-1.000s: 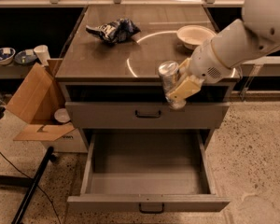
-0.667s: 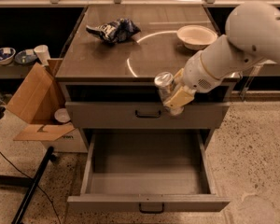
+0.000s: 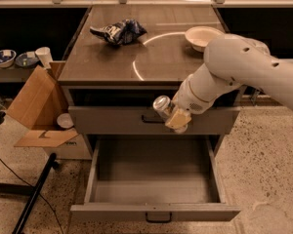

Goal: Place redbull can into middle drawer

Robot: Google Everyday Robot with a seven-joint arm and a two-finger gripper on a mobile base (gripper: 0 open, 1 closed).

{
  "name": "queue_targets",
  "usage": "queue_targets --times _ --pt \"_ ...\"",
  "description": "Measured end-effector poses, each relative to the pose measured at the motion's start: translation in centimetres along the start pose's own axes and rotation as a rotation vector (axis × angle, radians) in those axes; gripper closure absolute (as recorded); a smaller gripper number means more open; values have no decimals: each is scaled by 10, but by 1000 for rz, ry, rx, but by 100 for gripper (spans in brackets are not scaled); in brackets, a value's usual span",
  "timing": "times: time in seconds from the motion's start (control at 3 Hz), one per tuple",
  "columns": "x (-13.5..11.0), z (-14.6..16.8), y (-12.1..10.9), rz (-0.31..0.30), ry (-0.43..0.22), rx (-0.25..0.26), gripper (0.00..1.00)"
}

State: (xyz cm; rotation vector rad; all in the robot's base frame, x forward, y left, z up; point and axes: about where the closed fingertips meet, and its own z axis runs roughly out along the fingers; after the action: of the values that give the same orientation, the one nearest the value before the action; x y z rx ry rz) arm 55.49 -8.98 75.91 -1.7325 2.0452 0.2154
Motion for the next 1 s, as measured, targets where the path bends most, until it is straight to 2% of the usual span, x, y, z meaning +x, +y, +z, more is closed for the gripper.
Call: queue_targets --times 0.33,0.67,1.0 --pt "0 0 0 0 0 0 100" --pt "10 22 -2 18 0 -42 100" --pt "37 78 -4 51 -20 -115 100"
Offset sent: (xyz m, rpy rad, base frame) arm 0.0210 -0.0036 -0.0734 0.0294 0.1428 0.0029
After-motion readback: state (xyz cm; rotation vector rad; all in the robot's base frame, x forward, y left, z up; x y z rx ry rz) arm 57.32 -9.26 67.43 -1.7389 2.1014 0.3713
